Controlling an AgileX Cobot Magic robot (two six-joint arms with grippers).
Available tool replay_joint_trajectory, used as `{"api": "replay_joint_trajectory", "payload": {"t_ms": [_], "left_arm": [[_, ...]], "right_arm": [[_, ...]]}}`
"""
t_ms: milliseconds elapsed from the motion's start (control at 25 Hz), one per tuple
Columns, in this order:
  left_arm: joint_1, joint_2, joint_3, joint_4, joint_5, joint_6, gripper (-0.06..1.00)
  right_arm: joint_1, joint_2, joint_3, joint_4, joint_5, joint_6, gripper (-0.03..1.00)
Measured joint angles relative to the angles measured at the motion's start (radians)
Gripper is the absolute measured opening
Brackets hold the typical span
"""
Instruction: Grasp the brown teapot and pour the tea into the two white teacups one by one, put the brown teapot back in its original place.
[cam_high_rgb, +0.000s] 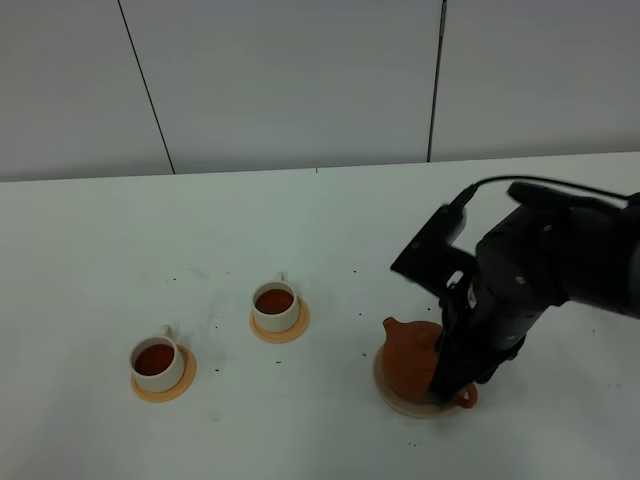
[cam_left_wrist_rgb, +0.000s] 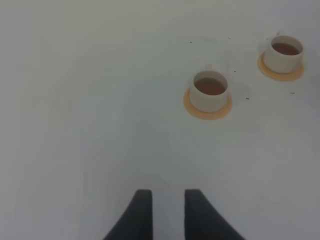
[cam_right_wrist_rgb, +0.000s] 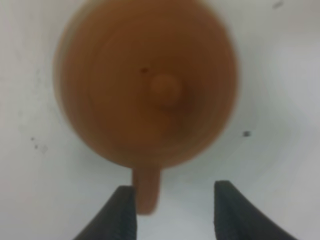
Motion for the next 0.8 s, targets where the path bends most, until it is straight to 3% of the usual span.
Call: {"api": "replay_joint_trajectory", "payload": {"t_ms": [160, 440, 640, 800], "left_arm": [[0.000, 0.000, 0.000, 0.000, 0.000, 0.000, 0.23], [0.000, 0.000, 0.000, 0.000, 0.000, 0.000, 0.23], [0.000, 0.000, 0.000, 0.000, 0.000, 0.000, 0.23], [0.000, 0.000, 0.000, 0.000, 0.000, 0.000, 0.23]], "right_arm": [[0.000, -0.116, 0.001, -0.055, -0.007, 0.081, 0.36], [-0.001, -0.386, 0.053, -0.185, -0.151, 0.230, 0.34], [-0.049, -0.591, 0.202, -0.328, -0.262, 0.455, 0.33], [-0.129, -0.770, 0.312, -0.374, -0.327, 0.638, 0.31]]}}
